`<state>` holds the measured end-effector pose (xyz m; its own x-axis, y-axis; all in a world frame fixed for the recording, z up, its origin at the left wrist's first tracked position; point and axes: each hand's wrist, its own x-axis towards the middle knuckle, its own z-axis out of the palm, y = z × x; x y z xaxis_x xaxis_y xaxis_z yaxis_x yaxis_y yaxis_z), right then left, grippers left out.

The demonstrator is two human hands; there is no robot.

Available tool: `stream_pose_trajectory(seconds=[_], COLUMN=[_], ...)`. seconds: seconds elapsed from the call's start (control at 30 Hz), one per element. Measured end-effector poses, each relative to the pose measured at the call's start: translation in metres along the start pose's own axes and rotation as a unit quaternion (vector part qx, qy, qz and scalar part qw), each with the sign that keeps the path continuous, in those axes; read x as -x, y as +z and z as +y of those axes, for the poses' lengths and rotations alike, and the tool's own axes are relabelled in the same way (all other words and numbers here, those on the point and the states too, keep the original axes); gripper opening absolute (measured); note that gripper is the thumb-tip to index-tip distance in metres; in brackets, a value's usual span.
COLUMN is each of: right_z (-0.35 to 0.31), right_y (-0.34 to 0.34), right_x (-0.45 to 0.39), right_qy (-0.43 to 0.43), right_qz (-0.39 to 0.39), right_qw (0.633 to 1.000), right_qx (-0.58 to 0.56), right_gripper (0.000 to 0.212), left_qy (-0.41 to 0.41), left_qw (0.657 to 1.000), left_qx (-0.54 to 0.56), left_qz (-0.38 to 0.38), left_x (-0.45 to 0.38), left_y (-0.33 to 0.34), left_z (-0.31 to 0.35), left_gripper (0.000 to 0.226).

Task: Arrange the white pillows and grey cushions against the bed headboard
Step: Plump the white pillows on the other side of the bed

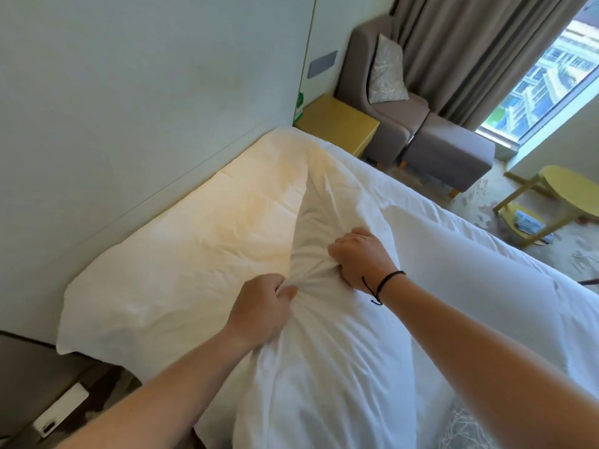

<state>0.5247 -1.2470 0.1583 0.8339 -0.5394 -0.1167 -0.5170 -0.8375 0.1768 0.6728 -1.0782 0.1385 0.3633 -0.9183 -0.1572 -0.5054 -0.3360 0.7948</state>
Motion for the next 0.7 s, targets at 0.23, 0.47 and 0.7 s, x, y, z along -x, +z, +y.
stream_pose_trajectory(seconds=[0.23, 0.47, 0.7], right_z=[-0.059, -0.125, -0.129], right_y=[-0.058, -0.017, 0.016], right_x=[-0.058, -0.066, -0.059], right_qy=[0.034, 0.027, -0.123], right_qz=[0.130, 0.049, 0.003], right_qw=[0.988, 0.989, 0.987], right_qx=[-0.082, -0.134, -0.108], right_gripper=[0.033, 0.026, 0.019], left_qy=[0.057, -0.024, -0.129], left_qw=[0.981, 0.927, 0.936], left_qx=[-0.163, -0.350, -0.328], left_qz=[-0.085, -0.132, 0.021], left_x=[-0.038, -0.017, 0.045], left_y=[-0.161, -0.173, -0.102], left_z=[-0.010, -0.063, -0.107], left_gripper=[0.034, 0.024, 0.008])
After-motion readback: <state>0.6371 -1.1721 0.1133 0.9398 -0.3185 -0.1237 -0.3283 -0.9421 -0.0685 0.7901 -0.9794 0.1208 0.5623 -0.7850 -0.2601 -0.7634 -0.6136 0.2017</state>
